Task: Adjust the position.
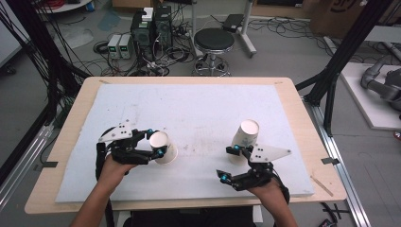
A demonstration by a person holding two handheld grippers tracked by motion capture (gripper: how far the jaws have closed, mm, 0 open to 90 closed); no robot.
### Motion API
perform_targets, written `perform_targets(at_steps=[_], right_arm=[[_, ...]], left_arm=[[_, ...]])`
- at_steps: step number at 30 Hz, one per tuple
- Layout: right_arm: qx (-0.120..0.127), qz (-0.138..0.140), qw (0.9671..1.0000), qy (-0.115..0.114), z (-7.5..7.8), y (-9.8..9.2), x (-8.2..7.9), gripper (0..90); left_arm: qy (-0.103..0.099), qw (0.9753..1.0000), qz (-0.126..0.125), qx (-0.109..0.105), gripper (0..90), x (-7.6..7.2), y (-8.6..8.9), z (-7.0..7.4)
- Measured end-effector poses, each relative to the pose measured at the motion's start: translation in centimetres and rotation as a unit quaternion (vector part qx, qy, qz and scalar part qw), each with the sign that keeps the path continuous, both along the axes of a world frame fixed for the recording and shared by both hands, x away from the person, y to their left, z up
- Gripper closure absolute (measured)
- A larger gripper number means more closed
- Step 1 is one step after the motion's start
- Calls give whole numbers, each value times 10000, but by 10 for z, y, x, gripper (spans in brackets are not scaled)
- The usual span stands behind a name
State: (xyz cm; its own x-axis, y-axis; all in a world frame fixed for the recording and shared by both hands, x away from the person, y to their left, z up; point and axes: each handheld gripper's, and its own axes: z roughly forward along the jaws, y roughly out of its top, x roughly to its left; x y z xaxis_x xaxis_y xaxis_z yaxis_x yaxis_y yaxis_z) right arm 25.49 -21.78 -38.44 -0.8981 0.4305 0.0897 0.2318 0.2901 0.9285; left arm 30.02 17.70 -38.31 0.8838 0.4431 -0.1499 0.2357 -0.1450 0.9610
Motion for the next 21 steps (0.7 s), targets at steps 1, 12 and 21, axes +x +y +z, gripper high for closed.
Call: perform_targets(at_steps=[1,12,21], right_arm=[[-33,61,10000,-39,0,8,3,167],[-132,368,9992,-24,-5,40,18,167],[-193,630,9977,126,-13,58,28,167]], left_arm=[[11,10000,-51,-8,345,-1,-1,0],[-38,9994,-330,5,346,-7,-18,3],[-26,9968,-801,43,354,-5,-37,7]])
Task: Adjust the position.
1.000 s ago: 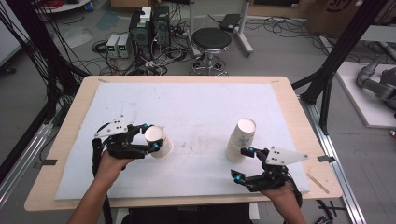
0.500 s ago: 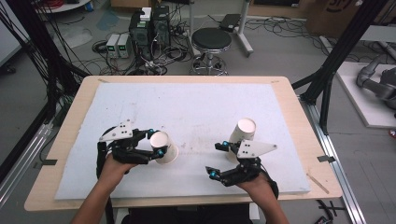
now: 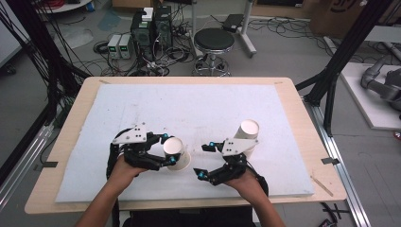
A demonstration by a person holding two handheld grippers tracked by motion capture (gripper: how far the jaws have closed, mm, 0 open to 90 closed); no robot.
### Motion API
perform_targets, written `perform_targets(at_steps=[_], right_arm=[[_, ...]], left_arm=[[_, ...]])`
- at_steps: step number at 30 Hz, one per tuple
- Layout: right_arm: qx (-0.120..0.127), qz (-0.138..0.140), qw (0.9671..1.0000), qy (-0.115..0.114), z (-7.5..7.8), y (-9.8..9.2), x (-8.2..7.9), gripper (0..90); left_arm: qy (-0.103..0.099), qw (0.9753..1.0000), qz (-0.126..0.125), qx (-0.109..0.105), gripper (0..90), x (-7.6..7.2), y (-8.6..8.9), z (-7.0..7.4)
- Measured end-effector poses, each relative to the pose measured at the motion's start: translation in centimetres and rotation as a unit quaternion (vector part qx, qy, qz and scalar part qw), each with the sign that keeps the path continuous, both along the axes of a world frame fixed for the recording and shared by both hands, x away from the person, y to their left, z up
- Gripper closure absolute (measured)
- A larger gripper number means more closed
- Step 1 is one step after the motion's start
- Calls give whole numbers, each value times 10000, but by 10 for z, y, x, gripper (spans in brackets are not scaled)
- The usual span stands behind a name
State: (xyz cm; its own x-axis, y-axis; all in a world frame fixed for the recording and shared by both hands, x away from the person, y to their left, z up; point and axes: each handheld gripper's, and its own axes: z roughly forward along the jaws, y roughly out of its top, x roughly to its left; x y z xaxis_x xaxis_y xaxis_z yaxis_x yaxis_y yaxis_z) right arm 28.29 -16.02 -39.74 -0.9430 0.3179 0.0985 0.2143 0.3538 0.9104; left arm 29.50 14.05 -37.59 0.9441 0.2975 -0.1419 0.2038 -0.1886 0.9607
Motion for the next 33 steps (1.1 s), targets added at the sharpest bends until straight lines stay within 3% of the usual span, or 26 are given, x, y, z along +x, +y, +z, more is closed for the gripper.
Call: perform_targets(at_steps=[16,23,28,33], right_arm=[[-108,458,9988,103,-11,31,6,167],[-114,515,9985,171,-15,37,8,168],[42,622,9978,239,-18,36,12,250],[-54,640,9978,159,-15,36,12,309]], left_arm=[[38,9992,-409,-32,358,-3,-15,-3],[60,9987,-469,-191,358,-3,-17,-3],[55,9986,-465,-227,361,-3,-17,-3],[6,9988,-451,-198,362,-4,-17,-2]])
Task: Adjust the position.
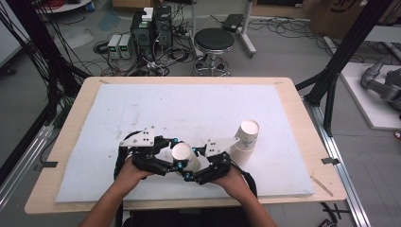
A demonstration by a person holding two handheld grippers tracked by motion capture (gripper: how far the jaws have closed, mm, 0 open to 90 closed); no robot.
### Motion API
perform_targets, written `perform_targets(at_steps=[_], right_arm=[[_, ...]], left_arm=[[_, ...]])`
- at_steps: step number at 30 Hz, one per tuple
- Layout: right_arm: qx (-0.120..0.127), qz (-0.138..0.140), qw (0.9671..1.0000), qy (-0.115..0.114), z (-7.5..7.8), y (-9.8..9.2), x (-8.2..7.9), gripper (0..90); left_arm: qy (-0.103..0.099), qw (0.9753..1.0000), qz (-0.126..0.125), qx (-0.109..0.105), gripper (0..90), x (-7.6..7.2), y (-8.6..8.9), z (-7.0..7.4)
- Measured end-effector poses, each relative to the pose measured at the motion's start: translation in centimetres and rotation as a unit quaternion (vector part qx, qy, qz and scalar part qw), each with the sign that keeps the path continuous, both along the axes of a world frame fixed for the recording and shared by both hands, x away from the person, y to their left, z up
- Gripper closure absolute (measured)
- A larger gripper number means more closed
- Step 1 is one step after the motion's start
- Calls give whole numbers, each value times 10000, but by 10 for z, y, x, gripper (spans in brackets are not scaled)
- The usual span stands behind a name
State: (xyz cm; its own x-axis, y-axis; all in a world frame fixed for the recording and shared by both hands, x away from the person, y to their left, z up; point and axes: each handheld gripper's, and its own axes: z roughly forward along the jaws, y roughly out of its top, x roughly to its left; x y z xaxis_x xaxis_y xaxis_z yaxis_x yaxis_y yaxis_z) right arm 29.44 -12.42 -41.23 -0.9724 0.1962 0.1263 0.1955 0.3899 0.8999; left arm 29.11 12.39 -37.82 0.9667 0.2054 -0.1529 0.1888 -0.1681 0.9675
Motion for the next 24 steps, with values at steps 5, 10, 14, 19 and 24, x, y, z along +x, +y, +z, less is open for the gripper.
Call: perform_targets(at_steps=[5,10,14,19,24], right_arm=[[-268,5,9995,-184,6,1,-1,320],[-717,-23,9967,-375,12,3,-2,320],[-1091,50,9931,-431,19,4,1,326],[-1442,247,9881,-472,26,7,5,346],[-1459,331,9877,-459,29,9,7,351]], left_arm=[[-79,9999,65,97,229,-1,1,1],[-67,9997,127,218,143,-2,6,6],[-98,9989,71,449,143,-3,9,10],[-47,9967,-51,804,143,-2,11,16],[-87,9950,-1,997,145,0,11,18]])
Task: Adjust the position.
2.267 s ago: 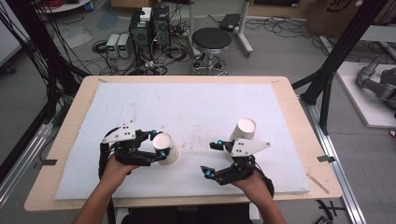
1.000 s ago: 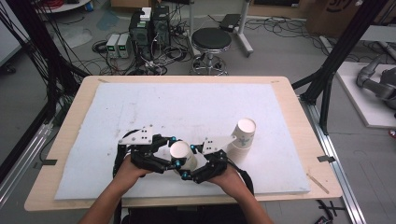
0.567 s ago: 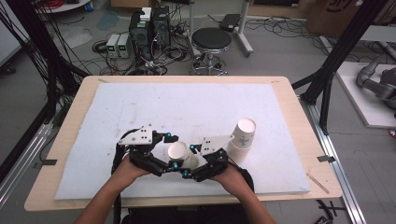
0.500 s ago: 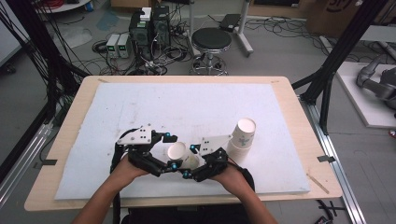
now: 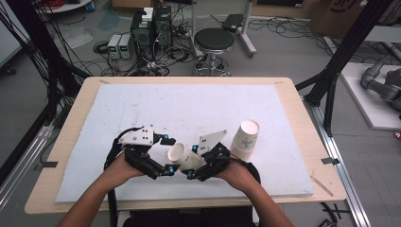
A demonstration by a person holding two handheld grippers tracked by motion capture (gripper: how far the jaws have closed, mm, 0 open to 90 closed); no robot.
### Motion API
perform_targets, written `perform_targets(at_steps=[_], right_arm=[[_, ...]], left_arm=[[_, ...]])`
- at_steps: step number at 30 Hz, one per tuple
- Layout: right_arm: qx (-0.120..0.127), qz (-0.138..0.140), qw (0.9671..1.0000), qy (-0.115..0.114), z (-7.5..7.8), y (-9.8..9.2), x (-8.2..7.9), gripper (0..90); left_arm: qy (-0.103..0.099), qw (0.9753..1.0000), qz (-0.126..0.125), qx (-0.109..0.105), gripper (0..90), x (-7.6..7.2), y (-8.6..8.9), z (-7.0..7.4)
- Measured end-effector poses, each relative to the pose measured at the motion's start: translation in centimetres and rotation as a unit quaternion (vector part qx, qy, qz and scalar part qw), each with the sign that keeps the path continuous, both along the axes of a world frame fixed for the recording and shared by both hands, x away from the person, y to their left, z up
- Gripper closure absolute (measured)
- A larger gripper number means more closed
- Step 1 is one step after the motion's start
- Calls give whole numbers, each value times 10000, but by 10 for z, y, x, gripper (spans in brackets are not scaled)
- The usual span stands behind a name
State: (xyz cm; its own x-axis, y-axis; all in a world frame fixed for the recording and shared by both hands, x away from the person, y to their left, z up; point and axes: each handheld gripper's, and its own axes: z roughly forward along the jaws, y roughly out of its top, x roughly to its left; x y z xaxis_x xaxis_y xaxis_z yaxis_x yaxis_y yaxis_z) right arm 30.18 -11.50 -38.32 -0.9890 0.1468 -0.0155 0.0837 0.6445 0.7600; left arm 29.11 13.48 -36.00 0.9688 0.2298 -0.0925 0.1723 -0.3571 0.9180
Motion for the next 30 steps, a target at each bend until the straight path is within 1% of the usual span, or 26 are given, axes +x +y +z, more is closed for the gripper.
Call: perform_targets(at_steps=[1,2,4,5,6,9,13,14,15,16,17,18,19,20,21,22,23,24,25,26,27,29,30], right_arm=[[-25,6,10000,-27,0,0,0,352],[-25,6,10000,-27,0,0,0,352],[-165,42,9998,-72,2,1,0,353],[-234,73,9996,-101,3,1,0,353],[-291,98,9994,-136,4,2,0,353],[-420,140,9989,-173,9,4,0,353],[-682,192,9973,-213,15,8,1,352],[-682,192,9973,-213,15,8,1,352],[-743,217,9968,-219,16,9,1,352],[-859,253,9957,-242,17,12,1,352],[-937,264,9949,-278,18,13,1,352],[-937,264,9949,-278,18,13,1,352],[-1059,305,9936,-256,19,16,1,351],[-1059,305,9936,-256,19,16,1,351],[-1155,360,9923,-258,19,18,1,351],[-1155,360,9923,-258,19,18,1,351],[-1265,370,9909,-275,18,21,0,349],[-1265,370,9909,-275,18,21,0,349],[-1364,373,9896,-263,17,23,-1,349],[-1364,373,9896,-263,17,23,-1,349],[-1432,391,9885,-290,17,24,0,348],[-1481,397,9878,-258,16,25,-1,347],[-1481,397,9878,-258,16,25,-1,347]], left_arm=[[3,10000,-20,65,145,1,0,2],[3,10000,-20,65,146,1,0,2],[3,9999,-61,151,146,2,0,3],[36,9997,-85,210,147,3,-1,4],[36,9997,-85,210,147,3,-1,4],[101,9994,-103,317,148,6,-1,5],[179,9984,-245,467,154,8,-2,8],[179,9984,-245,467,157,8,-2,8],[172,9982,-271,516,157,9,-3,8],[197,9976,-314,586,158,9,-4,9],[211,9974,-325,608,160,9,-4,9],[211,9974,-325,608,164,9,-4,9],[243,9969,-347,662,166,10,-5,9],[243,9969,-347,662,168,10,-5,9],[281,9964,-379,706,170,11,-6,8],[281,9964,-379,706,177,11,-6,8],[311,9954,-458,781,193,12,-7,7],[311,9954,-458,781,210,12,-7,7],[349,9940,-520,893,220,12,-8,6],[349,9940,-520,893,227,12,-8,6],[393,9935,-524,928,234,12,-10,5],[412,9924,-579,1006,256,13,-12,4],[412,9924,-579,1006,261,13,-12,4]])
